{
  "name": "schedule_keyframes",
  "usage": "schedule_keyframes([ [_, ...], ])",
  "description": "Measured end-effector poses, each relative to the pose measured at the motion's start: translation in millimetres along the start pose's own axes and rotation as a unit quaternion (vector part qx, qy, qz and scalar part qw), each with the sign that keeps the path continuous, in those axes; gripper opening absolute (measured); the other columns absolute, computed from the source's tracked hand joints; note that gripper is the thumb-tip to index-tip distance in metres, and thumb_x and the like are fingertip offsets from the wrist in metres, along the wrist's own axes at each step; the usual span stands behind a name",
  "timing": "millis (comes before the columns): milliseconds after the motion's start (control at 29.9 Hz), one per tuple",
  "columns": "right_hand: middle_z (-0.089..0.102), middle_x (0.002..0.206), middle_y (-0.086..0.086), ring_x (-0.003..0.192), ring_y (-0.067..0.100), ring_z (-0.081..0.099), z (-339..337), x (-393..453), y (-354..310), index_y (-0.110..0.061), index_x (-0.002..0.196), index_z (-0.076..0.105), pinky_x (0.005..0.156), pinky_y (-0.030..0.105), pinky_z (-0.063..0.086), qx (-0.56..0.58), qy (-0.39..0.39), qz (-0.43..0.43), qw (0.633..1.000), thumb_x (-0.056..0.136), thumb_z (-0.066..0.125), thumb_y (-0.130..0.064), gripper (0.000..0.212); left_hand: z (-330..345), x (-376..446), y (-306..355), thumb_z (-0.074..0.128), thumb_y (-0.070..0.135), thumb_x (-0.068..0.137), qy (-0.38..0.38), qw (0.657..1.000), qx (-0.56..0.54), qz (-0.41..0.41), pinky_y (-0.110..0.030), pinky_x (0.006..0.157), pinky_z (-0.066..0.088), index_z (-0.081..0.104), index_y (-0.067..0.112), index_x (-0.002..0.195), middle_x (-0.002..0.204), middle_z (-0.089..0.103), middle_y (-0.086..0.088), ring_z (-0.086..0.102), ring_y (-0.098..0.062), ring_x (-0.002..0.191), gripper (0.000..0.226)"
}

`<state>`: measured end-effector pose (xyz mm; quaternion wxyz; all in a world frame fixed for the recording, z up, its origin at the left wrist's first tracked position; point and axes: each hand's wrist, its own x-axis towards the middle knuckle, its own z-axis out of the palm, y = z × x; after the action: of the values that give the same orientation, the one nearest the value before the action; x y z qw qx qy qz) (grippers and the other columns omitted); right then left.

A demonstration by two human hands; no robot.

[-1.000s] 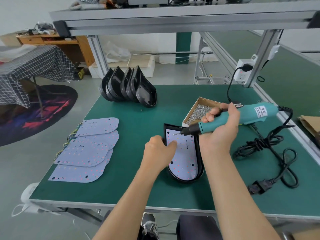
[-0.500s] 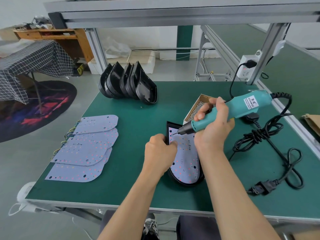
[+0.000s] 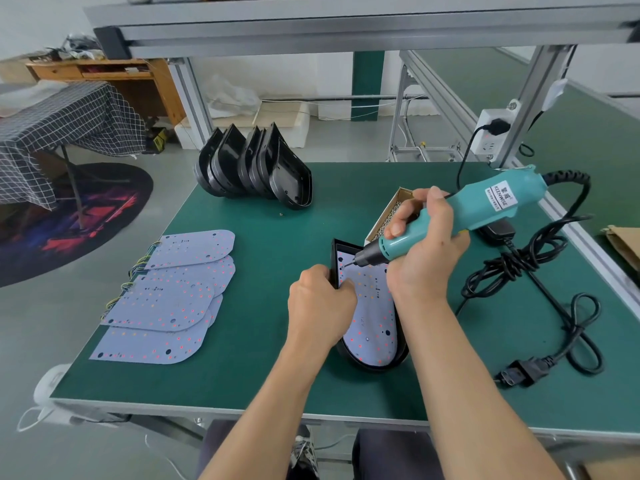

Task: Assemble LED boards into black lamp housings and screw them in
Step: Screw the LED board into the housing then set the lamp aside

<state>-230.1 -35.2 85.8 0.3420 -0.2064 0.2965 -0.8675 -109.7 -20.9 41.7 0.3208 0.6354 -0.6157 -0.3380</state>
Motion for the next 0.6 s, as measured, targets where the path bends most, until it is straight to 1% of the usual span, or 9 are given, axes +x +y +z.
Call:
schedule_keyframes([
  [234,0.052,0.062,0.009,0.047,0.021,0.043,1.5,-1.9,-2.4,-0.012,0.082,0.061,0.051,0.029,0.037,-0.001,-0.004,0.006,1.0,0.085,0.068,-0.029,0.019,-2.3,-2.9,3.5,0.063,0.023,0.089,0.0,1.0,0.007,0.002,-0.052,0.063,0.058,0.032,0.014,0.066,0.057,0.036,0.002,0.048,-0.032,0.059,0.04],
  [335,0.053,0.063,0.009,0.047,0.021,0.043,2.2,-2.1,-2.7,-0.012,0.082,0.061,0.051,0.029,0.037,-0.001,-0.007,0.004,1.0,0.087,0.067,-0.027,0.017,-3.2,-3.4,4.7,0.062,0.023,0.089,-0.003,1.0,0.01,-0.001,-0.054,0.065,0.06,0.032,0.014,0.066,0.057,0.036,0.001,0.047,-0.032,0.059,0.039],
  [402,0.053,0.063,0.01,0.046,0.021,0.042,3.6,-2.6,-2.7,-0.013,0.081,0.062,0.051,0.029,0.037,-0.001,-0.013,-0.001,1.0,0.087,0.067,-0.026,0.015,-3.2,-3.6,5.0,0.062,0.023,0.089,-0.002,1.0,0.012,0.003,-0.05,0.064,0.06,0.032,0.014,0.066,0.057,0.037,0.001,0.055,-0.038,0.06,0.039],
  [469,0.054,0.062,0.009,0.046,0.021,0.043,5.3,-3.4,-2.8,-0.013,0.081,0.061,0.05,0.029,0.037,-0.005,-0.019,-0.004,1.0,0.086,0.067,-0.026,0.016,-2.9,-4.2,5.1,0.062,0.023,0.089,0.003,1.0,0.016,0.008,-0.043,0.06,0.054,0.033,0.014,0.066,0.057,0.038,0.001,0.066,-0.043,0.068,0.038],
  [536,0.054,0.061,0.009,0.045,0.021,0.043,6.6,-4.2,-2.9,-0.01,0.083,0.06,0.051,0.029,0.037,-0.011,-0.026,-0.007,1.0,0.086,0.067,-0.027,0.019,-2.4,-4.8,4.5,0.061,0.023,0.089,0.006,1.0,0.017,0.01,-0.039,0.056,0.048,0.033,0.014,0.066,0.057,0.039,0.001,0.068,-0.044,0.07,0.038],
  [603,0.053,0.06,0.008,0.045,0.022,0.043,7.9,-4.9,-3.0,-0.006,0.085,0.057,0.052,0.029,0.036,-0.015,-0.036,-0.012,0.999,0.086,0.066,-0.027,0.023,-2.1,-5.3,3.8,0.061,0.022,0.089,0.009,1.0,0.02,0.013,-0.039,0.055,0.047,0.032,0.013,0.066,0.056,0.038,0.001,0.067,-0.044,0.068,0.038],
])
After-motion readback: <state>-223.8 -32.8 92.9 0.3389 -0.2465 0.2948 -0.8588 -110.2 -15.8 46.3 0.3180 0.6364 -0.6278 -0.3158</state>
